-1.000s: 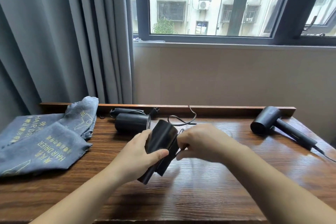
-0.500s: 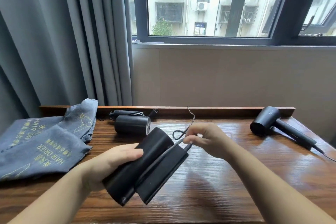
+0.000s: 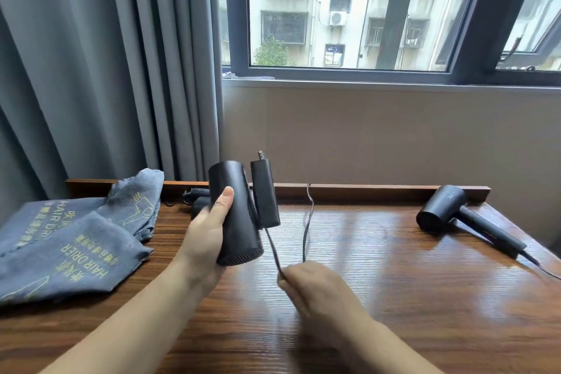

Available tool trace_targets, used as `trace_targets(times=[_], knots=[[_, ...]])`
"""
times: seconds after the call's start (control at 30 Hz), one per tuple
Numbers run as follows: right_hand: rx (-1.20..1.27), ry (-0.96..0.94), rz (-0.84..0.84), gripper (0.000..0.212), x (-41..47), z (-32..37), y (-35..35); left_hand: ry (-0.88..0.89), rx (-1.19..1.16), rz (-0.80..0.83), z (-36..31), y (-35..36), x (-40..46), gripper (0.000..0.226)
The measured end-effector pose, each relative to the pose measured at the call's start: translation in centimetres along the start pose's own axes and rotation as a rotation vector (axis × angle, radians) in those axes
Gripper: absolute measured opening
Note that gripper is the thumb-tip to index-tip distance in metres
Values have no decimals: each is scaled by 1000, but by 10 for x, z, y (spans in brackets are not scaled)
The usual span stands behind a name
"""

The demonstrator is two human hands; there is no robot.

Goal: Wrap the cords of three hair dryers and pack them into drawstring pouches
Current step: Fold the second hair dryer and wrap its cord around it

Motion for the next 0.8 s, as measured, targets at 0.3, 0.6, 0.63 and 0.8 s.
trace_targets(times=[0.3,0.6,0.63,0.8], knots=[[-297,-117,117,13,2,26,-22,291,839,-181,17,-20,2,46],[-322,-100,216,28,37,0,-82,227,1314,275,6,-33,-8,48],[-317,-99,217,30,39,-5,-84,210,1339,315,4,-32,-10,50],[-269,-141,101,38,48,-37,-85,34,1289,516,-5,-30,-20,53]])
Point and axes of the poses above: each hand's wrist, its own x-axis towards the middle knuckle, its own y-axis out of the palm, z = x × y, the point moved 3 cm from there along x, towards the middle knuckle, and after that the axes turned 10 degrees about -x, right-handed, at the moved point
